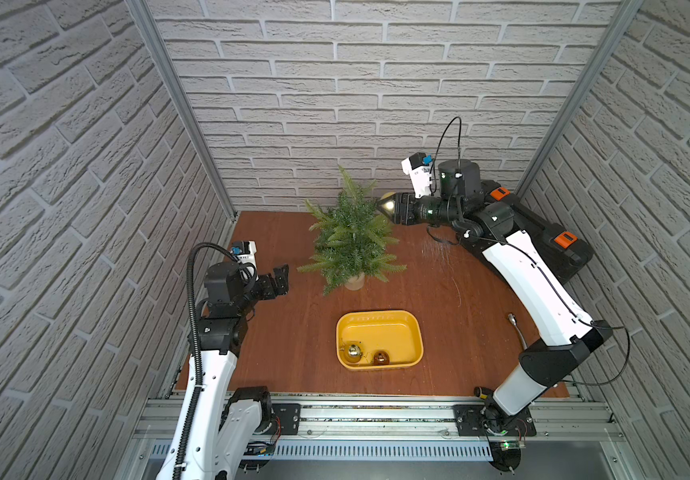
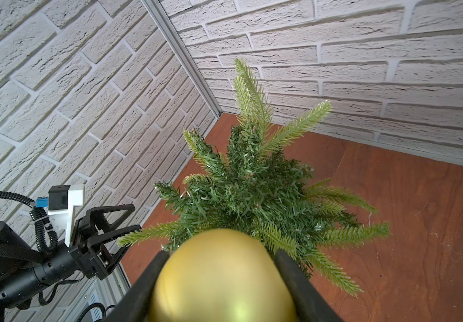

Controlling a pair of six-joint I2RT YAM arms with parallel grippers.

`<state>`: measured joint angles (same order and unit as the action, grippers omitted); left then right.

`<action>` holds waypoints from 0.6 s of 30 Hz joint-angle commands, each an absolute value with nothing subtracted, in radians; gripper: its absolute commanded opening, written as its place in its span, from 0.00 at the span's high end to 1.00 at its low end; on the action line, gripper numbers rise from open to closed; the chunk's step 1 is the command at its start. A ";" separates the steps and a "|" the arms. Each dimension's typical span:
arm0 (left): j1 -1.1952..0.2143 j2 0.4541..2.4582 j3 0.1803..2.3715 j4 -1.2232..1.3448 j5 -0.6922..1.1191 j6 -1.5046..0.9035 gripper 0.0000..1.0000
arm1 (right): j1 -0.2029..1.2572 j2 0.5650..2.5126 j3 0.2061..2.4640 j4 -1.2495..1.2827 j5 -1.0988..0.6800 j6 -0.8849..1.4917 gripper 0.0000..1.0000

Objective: Decorate the small christmas tree with ornaments
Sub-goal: Hang an ornament on the christmas tree.

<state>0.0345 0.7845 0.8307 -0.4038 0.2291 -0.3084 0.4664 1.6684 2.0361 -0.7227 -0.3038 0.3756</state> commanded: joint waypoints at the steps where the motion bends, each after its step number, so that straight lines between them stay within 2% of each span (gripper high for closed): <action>1: 0.042 0.784 0.822 -0.377 0.232 -0.308 0.02 | 0.462 1.617 2.026 -0.700 -0.282 0.351 0.52; 18: 0.044 0.787 0.824 -0.380 0.227 -0.307 0.02 | 0.462 1.583 1.959 -0.671 -0.308 0.363 0.53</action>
